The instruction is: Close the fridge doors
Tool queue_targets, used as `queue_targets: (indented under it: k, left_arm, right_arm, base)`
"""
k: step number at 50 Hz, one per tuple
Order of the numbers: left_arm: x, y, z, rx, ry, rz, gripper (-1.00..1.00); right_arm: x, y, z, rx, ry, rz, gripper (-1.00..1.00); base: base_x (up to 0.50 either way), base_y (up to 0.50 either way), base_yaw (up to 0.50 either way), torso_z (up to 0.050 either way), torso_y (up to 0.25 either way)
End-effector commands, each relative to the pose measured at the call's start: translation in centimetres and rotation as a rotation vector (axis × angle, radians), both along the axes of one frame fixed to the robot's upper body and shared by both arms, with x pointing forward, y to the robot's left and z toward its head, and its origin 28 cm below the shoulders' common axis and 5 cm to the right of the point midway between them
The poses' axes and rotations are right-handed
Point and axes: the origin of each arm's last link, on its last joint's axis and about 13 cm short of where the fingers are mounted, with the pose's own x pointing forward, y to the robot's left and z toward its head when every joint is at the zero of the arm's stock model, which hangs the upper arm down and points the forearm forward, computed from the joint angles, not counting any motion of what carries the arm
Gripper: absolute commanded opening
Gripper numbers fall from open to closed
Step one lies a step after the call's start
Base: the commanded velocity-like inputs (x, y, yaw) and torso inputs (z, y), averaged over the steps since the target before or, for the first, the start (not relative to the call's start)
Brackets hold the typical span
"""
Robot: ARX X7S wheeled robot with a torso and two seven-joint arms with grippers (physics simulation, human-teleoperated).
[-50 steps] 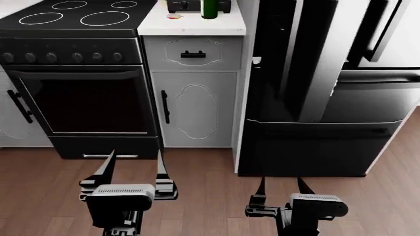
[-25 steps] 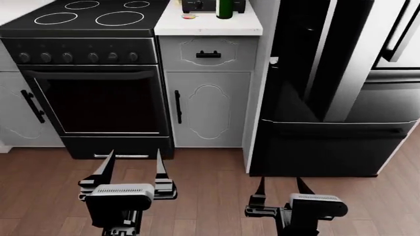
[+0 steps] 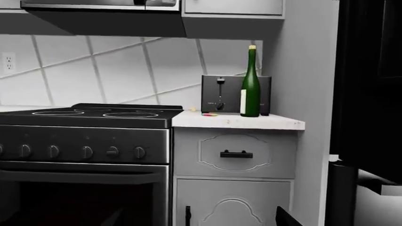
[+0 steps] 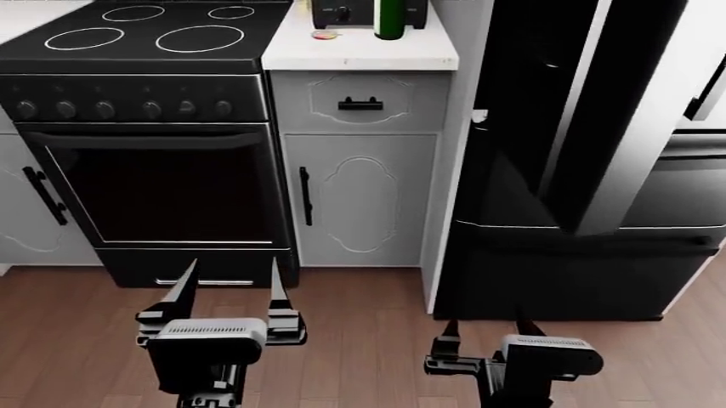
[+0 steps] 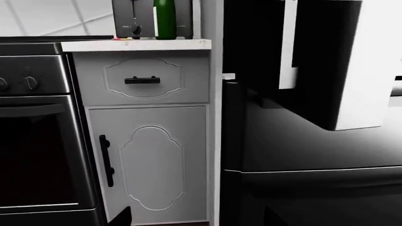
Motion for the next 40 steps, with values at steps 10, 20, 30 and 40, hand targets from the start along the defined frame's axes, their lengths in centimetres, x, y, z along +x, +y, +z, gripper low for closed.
queue_targets:
  k: [10,20,30,40]
  left_arm:
    - [0.02,0.01,0.04,0.0,-0.001,0.001,1.0]
    - [0.0,0.0,0.06,0.0,-0.003,0.002,1.0]
    - [-0.02,0.0,0.04,0.0,-0.003,0.003,1.0]
    - [-0.01,0.0,0.12,-0.001,-0.006,0.004,1.0]
  right_arm:
    - [0.02,-0.01,0.02,0.002,-0.001,0.0,1.0]
    - [0.03,0.0,0.02,0.001,0.0,-0.001,1.0]
    - [0.04,0.0,0.01,0.001,-0.001,-0.001,1.0]
    - [0.07,0.0,-0.02,0.0,0.001,0.0,1.0]
  base:
    - [0.35,0.0,0.0,0.0,0.0]
    - [0.35,0.0,0.0,0.0,0.0]
    - [0.35,0.0,0.0,0.0,0.001]
    - [0.35,0.0,0.0,0.0,0.001]
